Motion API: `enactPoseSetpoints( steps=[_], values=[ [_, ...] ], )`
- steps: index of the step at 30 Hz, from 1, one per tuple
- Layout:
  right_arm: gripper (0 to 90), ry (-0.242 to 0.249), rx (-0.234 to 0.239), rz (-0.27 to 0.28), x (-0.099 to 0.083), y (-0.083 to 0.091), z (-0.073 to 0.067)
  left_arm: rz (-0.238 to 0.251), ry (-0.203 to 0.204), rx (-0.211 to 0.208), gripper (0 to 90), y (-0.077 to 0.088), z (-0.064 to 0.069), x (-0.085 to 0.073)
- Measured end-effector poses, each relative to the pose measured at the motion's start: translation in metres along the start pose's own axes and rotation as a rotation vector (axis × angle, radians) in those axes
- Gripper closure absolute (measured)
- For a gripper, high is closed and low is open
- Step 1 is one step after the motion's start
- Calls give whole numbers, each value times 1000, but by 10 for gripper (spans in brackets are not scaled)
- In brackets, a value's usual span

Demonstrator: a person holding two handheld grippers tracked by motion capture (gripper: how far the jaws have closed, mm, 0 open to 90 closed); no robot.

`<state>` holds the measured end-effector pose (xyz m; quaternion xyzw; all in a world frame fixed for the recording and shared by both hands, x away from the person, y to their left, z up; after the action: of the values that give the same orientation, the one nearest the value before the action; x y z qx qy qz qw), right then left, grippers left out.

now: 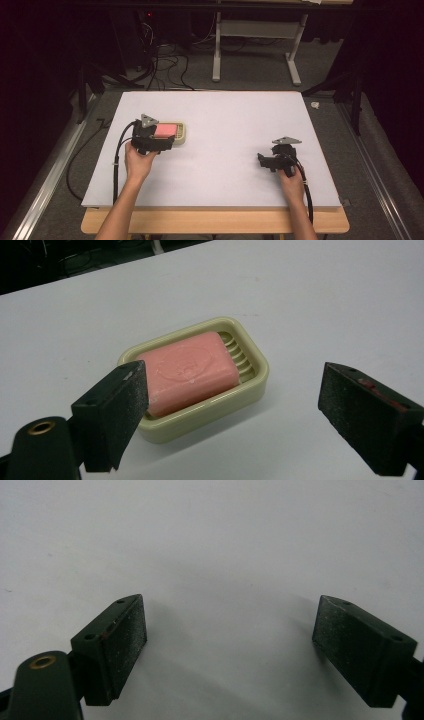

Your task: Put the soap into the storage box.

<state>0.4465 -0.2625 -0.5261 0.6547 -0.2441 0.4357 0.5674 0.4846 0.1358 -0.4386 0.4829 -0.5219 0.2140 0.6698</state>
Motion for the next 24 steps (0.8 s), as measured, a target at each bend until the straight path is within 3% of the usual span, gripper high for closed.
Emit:
enactPoseSetpoints(
  steps=[24],
  values=[
    [146,0,0,0,0,0,0,41,3,-51,135,20,17,-3]
  ],
)
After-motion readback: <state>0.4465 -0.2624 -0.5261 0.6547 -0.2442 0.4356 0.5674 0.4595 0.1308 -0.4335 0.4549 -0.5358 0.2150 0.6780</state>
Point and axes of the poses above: each handheld gripper's, and its own axes: y roughly backward along the jaws, x roughly out of its top, z roughly to its right, the point moved 6 cm from there along -y, roughly forward along the jaws, and after that the axes turned 13 degrees about z, right-handed, at the moved point
